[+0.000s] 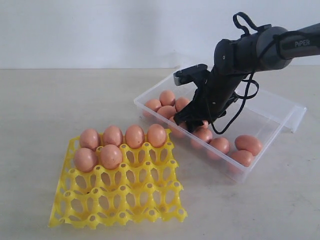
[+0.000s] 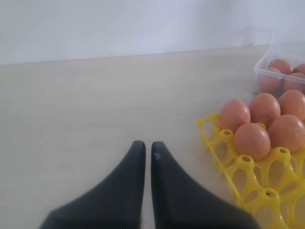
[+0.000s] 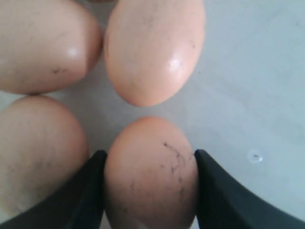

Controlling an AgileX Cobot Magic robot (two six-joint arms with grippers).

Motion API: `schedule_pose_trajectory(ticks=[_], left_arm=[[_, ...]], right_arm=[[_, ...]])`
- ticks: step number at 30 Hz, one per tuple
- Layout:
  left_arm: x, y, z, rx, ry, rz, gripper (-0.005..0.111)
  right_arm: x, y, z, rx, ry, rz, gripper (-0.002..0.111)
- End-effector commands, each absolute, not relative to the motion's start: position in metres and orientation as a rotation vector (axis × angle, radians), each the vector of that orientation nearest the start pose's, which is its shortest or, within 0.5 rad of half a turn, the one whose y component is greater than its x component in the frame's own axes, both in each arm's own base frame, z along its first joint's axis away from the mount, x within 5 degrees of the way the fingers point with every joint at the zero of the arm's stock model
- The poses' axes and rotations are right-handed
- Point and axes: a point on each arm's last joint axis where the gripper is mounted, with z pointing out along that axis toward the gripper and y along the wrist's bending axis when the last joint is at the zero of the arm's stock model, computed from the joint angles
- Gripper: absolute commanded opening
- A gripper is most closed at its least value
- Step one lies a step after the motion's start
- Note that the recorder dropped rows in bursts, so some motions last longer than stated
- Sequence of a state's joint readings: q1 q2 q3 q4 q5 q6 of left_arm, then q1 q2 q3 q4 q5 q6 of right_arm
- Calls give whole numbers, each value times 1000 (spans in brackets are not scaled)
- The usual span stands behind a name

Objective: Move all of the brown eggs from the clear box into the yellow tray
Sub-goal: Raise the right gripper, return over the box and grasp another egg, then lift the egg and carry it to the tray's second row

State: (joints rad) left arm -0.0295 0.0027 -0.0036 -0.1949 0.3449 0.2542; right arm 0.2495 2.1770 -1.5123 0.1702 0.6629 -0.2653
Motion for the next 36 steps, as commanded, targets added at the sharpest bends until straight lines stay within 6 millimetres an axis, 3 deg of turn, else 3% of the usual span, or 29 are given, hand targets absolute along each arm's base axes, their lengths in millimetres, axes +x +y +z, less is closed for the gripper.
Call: schedule_pose_trajectory(ticks=[1, 4, 6, 9, 11, 15, 20, 25, 28, 36], left_arm=[[53, -8, 183, 142, 1812, -31, 4], [53, -8, 183, 142, 1812, -31, 4], [53, -8, 183, 142, 1812, -31, 4], [53, -8, 183, 142, 1812, -31, 4], [53, -8, 183, 142, 1812, -31, 4], [53, -8, 183, 142, 1812, -31, 4], [53, -8, 183, 142, 1812, -31, 4], [53, -8, 183, 142, 1812, -31, 4], [53, -8, 183, 142, 1812, -31, 4], [53, -8, 183, 142, 1812, -31, 4]], right_arm=[[423, 117, 157, -301, 2663, 226, 0], [401, 111, 185, 13, 2412, 330, 0], [362, 109, 200, 98, 2173, 353, 0], [294, 113, 209, 11, 1887, 361, 0], [256, 124, 204, -157, 1775, 395, 0], [223, 155, 183, -394, 1832, 591, 0], [222, 191, 166, -565, 1782, 887, 0], [268, 231, 138, -602, 1750, 954, 0], [283, 236, 135, -563, 1772, 902, 0], [285, 230, 121, -625, 1909, 755, 0]])
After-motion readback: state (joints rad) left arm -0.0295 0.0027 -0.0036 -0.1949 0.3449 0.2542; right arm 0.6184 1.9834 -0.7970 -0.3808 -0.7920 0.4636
